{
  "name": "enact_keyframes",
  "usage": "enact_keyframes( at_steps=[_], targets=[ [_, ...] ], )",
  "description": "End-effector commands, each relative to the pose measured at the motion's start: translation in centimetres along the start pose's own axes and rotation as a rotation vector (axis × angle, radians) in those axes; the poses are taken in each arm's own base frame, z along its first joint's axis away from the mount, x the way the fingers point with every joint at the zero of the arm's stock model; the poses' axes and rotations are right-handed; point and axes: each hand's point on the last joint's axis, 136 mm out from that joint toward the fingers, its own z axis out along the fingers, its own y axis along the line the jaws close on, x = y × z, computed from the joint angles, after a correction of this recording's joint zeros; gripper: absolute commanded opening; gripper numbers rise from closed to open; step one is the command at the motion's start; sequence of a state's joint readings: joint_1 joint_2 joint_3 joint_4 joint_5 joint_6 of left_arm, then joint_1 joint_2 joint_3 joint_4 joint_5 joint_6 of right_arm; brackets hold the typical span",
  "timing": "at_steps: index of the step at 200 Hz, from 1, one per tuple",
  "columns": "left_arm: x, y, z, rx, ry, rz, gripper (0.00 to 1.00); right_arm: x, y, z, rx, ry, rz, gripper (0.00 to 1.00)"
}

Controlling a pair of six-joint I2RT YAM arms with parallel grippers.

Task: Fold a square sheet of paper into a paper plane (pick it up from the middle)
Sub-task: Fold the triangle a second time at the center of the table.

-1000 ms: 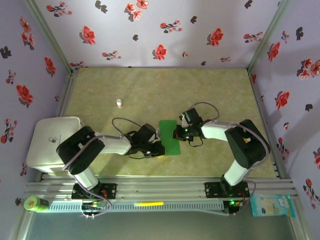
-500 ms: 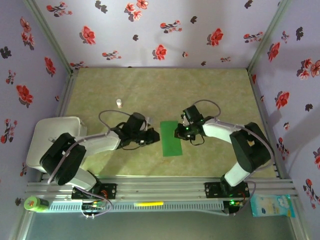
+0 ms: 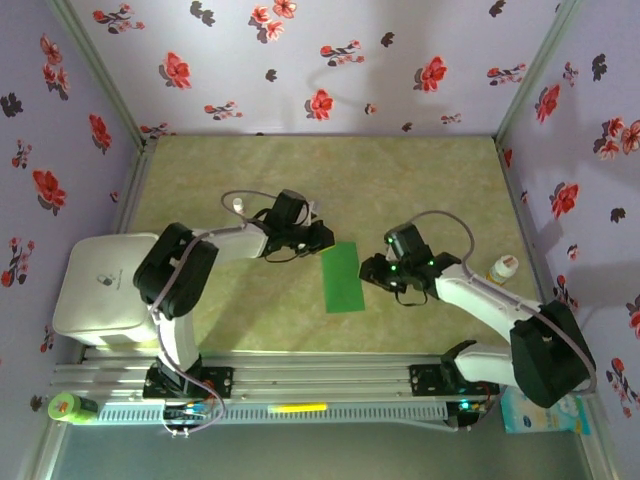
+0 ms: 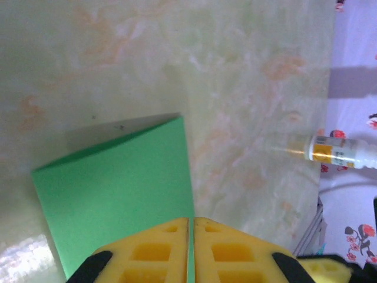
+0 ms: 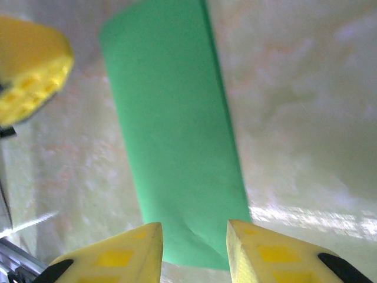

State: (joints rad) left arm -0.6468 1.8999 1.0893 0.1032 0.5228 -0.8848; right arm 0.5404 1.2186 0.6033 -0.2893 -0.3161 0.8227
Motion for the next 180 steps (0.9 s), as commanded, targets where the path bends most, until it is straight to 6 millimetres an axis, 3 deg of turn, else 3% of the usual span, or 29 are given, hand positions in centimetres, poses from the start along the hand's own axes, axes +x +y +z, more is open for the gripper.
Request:
enact_keyframes(
  at_steps=[1, 48, 108, 180],
  targets=[
    [-0.9, 0.3, 0.7, 0.014, 0.016, 0.017, 0.10, 0.3, -0.2, -0.4, -0.027, -0.016, 0.074, 0.35],
    [-0.8, 3.0, 1.8, -0.022, 0.030, -0.018, 0.10, 1.9, -1.2, 0.2, -0.039, 0.027, 0.106, 0.37],
    [1.0, 6.8, 2.5, -0.080, 0.059, -0.066, 0.10, 2.9, -1.0, 1.1, -0.065, 0.084, 0.114, 0.40],
    [1.1, 7.1, 2.5, -0.081, 0.058, -0.065, 0.10, 3.1, 0.1, 3.0, -0.133, 0.150, 0.143, 0.45]
  ],
)
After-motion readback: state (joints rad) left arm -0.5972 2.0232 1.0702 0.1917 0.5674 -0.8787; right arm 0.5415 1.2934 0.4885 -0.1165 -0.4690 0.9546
